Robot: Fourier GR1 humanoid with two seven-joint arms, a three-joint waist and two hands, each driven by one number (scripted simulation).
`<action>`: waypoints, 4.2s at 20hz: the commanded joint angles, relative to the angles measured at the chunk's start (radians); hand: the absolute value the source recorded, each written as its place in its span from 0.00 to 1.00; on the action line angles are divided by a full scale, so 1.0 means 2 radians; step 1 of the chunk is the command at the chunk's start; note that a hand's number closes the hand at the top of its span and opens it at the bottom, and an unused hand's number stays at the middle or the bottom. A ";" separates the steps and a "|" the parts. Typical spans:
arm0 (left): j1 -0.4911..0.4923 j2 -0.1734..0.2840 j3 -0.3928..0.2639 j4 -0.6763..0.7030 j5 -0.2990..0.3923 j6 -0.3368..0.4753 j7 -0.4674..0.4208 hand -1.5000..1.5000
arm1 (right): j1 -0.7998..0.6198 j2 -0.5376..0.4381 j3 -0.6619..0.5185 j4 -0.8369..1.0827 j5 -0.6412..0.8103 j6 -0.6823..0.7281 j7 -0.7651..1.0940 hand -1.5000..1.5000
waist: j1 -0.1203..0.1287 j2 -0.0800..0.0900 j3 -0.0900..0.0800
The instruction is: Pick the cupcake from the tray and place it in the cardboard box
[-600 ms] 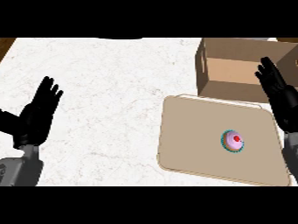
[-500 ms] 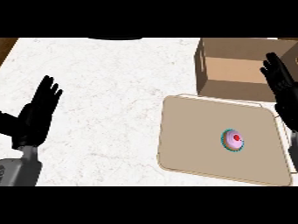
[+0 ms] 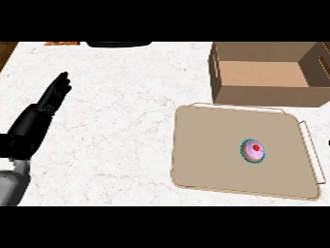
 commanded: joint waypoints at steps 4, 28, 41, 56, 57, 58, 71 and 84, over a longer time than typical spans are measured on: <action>-0.005 0.009 -0.014 0.015 -0.028 -0.031 -0.039 0.50 | 0.067 -0.050 -0.009 0.001 0.098 0.039 -0.158 0.00 | 0.015 0.005 0.001; -0.049 -0.033 -0.011 0.020 -0.060 -0.036 0.000 0.50 | -0.009 -0.055 0.243 -0.271 0.308 0.245 0.305 0.00 | 0.023 0.006 0.000; 0.013 -0.040 0.027 -0.018 -0.071 -0.069 -0.010 0.50 | 0.005 0.073 0.320 -0.222 0.466 0.251 0.347 0.00 | 0.022 0.005 0.001; 0.024 -0.066 0.058 -0.024 -0.102 -0.107 -0.024 0.50 | 0.013 0.113 0.278 -0.132 0.571 0.249 0.254 0.00 | 0.021 0.005 0.001; 0.007 -0.081 0.051 -0.015 -0.114 -0.093 -0.015 0.50 | 0.000 0.115 0.273 -0.095 0.582 0.224 0.228 0.00 | 0.021 0.005 0.001; -0.015 -0.080 0.058 0.002 -0.109 -0.100 -0.017 0.50 | -0.021 0.127 0.274 -0.077 0.584 0.242 0.234 0.00 | 0.021 0.005 0.001; -0.037 -0.088 0.079 0.006 -0.127 -0.116 0.006 0.50 | 0.005 0.133 0.235 0.013 0.645 0.172 0.145 0.00 | 0.021 0.005 0.001; 0.010 -0.119 0.074 -0.024 -0.159 -0.109 -0.018 0.50 | -0.003 0.166 0.234 0.063 0.687 0.146 0.070 1.00 | 0.022 0.005 0.001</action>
